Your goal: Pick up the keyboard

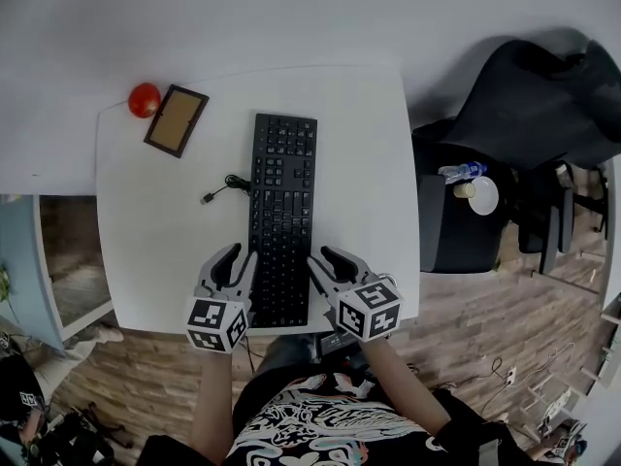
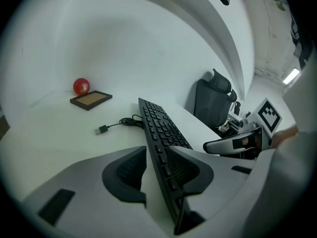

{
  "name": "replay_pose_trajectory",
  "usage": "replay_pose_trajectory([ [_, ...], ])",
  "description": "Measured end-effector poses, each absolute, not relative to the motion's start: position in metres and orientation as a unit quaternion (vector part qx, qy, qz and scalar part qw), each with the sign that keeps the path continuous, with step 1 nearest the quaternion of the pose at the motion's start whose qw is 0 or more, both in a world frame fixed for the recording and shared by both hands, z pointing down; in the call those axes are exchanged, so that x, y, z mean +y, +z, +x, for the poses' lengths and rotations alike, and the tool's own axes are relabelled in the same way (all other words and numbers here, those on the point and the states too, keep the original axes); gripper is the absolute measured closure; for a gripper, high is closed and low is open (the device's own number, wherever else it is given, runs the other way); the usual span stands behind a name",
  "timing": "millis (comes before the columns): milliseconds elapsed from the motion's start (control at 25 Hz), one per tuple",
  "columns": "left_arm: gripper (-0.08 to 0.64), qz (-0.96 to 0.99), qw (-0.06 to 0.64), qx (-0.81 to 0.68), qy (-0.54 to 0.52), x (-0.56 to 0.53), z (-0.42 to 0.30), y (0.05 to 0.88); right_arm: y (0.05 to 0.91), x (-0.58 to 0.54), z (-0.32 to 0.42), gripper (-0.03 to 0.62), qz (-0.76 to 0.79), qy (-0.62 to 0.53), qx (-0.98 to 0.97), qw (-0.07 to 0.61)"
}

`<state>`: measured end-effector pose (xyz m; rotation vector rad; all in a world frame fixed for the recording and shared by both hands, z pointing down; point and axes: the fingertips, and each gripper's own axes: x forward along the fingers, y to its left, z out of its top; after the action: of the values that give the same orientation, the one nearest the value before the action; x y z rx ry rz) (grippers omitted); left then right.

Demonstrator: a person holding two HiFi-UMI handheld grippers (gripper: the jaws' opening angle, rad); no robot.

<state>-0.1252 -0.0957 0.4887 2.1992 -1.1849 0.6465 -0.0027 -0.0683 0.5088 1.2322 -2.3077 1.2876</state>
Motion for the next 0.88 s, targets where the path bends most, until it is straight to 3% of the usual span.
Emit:
replay_pose_trajectory([
  [200, 0.356, 0.807, 0.347, -0.410, 0.244, -0.098, -0.117, 0.507, 0.525, -0.072, -0.005, 0.443, 0.405, 0.475, -0.771, 0.125],
  [880, 0.352, 0.772, 0.509, -0.327, 0.196, -0.096, -0.101, 0.526, 0.526, -0.086, -0.018, 0.439, 0.359, 0.519, -0.764, 0.133],
])
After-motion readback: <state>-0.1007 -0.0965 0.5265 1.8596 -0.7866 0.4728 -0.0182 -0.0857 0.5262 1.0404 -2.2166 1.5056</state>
